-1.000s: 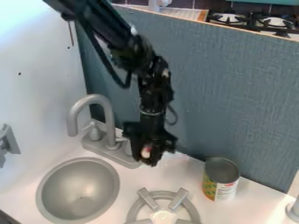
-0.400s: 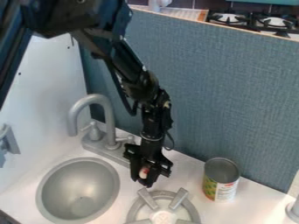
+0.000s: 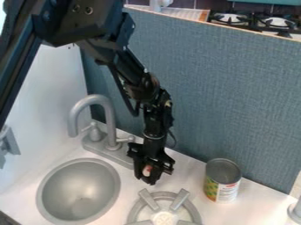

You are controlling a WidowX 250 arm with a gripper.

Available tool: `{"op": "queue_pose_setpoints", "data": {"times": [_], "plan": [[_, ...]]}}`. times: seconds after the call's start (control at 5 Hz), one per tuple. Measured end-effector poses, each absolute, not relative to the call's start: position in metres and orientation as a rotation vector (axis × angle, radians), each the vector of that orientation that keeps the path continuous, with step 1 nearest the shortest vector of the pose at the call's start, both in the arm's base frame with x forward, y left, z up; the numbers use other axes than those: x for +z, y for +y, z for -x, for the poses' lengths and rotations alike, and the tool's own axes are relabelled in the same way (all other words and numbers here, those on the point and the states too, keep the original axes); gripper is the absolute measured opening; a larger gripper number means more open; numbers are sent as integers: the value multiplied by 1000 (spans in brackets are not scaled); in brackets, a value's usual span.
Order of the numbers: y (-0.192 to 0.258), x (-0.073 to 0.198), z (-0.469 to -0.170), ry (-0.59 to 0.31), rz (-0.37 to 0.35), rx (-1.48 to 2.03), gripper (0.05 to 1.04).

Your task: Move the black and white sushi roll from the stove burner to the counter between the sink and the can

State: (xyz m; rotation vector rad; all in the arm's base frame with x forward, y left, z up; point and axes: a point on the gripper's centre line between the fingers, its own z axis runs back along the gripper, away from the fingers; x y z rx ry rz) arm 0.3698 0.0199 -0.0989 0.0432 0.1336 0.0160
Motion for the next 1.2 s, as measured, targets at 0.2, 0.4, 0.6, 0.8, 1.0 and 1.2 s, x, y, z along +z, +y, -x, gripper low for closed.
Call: {"op": "queue_pose_setpoints", "data": {"times": [0.2,0.4,0.6,0.8,1.0,1.2], "plan": [[20,-100,-369,129,-43,19,574],[19,-104,-359,143,-48,93,881],[23,-92,-363,118,-82,138,1009],[24,-77,-361,108,-98,148,1005],[12,-35,-348,82,-97,119,1005],[-12,18,-306,22,-56,91,1005]]}}
